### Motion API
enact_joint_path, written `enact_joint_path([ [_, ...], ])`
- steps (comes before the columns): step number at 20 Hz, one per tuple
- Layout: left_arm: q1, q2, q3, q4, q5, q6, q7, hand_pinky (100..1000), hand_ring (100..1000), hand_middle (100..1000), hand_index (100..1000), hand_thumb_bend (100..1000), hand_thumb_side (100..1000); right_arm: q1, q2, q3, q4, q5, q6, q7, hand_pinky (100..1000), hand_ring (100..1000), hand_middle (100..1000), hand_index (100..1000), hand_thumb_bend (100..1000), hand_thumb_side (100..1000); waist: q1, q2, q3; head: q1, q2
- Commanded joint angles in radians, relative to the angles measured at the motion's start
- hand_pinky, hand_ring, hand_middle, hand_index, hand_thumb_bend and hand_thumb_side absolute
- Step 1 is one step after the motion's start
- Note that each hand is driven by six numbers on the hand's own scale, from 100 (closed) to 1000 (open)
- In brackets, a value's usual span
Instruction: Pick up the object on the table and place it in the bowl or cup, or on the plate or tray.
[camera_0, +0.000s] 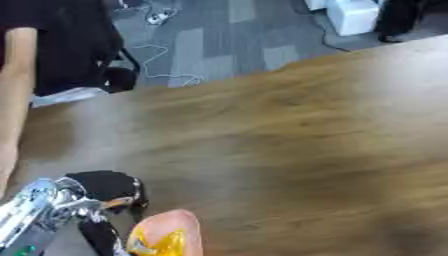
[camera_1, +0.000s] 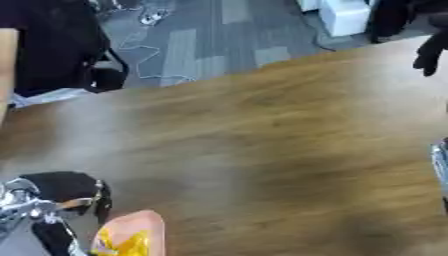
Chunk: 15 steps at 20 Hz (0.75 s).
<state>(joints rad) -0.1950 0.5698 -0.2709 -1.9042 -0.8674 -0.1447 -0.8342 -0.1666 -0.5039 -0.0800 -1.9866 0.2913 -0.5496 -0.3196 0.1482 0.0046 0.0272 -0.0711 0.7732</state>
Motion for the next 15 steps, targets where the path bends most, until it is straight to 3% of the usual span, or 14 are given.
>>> enact_joint_path([
  [1,-0.052,-0.059,0.151,-0.082,0.108,0.026,0.232,186,404,444,520,140,491,-0.003,-0.023,-0.011,-0.013,0.006,0.004,0.000,135,296,383,695,100,1000,-0.012,-0.009,0.008,-0.009,-0.003],
  [4,-0.093,-0.127,0.220,-0.094,0.285,0.027,0.653,204,438,477,534,100,547,0.000,-0.021,-0.011,-0.013,0.009,0.004,-0.001,133,295,381,695,100,1000,-0.014,-0.010,0.010,-0.005,-0.003],
  [5,-0.106,-0.152,0.219,-0.095,0.348,0.024,0.797,242,479,527,568,100,657,0.000,-0.020,-0.010,-0.013,0.010,0.004,0.000,131,293,379,695,100,1000,-0.015,-0.010,0.009,-0.002,-0.003],
  [6,-0.118,-0.175,0.213,-0.095,0.407,0.021,0.919,262,499,553,589,100,699,0.000,-0.020,-0.009,-0.013,0.010,0.004,0.001,130,293,379,695,100,1000,-0.015,-0.010,0.008,0.000,-0.003],
  [7,-0.127,-0.190,0.202,-0.096,0.451,0.019,1.000,322,550,616,657,138,812,0.000,-0.019,-0.008,-0.013,0.010,0.004,0.002,130,293,379,695,100,1000,-0.016,-0.009,0.007,0.003,-0.003],
  [8,-0.139,-0.212,0.192,-0.096,0.492,0.014,1.056,312,542,607,645,126,794,0.000,-0.018,-0.007,-0.013,0.010,0.004,0.003,130,293,379,695,100,1000,-0.016,-0.009,0.006,0.006,-0.003],
  [9,-0.150,-0.230,0.184,-0.096,0.523,0.006,1.089,389,602,676,710,208,885,0.000,-0.017,-0.007,-0.013,0.010,0.004,0.005,128,292,377,695,100,1000,-0.016,-0.008,0.006,0.008,-0.003],
  [10,-0.160,-0.249,0.178,-0.096,0.551,-0.006,1.106,373,591,663,698,191,871,0.000,-0.017,-0.006,-0.013,0.010,0.004,0.006,128,292,377,695,100,1000,-0.017,-0.007,0.005,0.011,-0.003],
  [11,-0.168,-0.264,0.174,-0.096,0.570,-0.017,1.115,457,655,724,754,263,922,0.000,-0.016,-0.005,-0.013,0.011,0.004,0.008,127,293,375,697,100,1000,-0.017,-0.006,0.005,0.014,-0.003],
  [12,-0.176,-0.282,0.171,-0.096,0.590,-0.034,1.118,450,649,719,749,258,919,0.000,-0.014,-0.005,-0.013,0.011,0.005,0.009,127,293,375,696,100,1000,-0.018,-0.004,0.006,0.017,-0.003],
  [15,-0.195,-0.320,0.168,-0.096,0.643,-0.091,1.124,538,717,771,797,331,924,0.001,-0.011,-0.004,-0.013,0.012,0.004,0.010,132,305,379,700,100,1000,-0.020,0.000,0.009,0.023,-0.003],
])
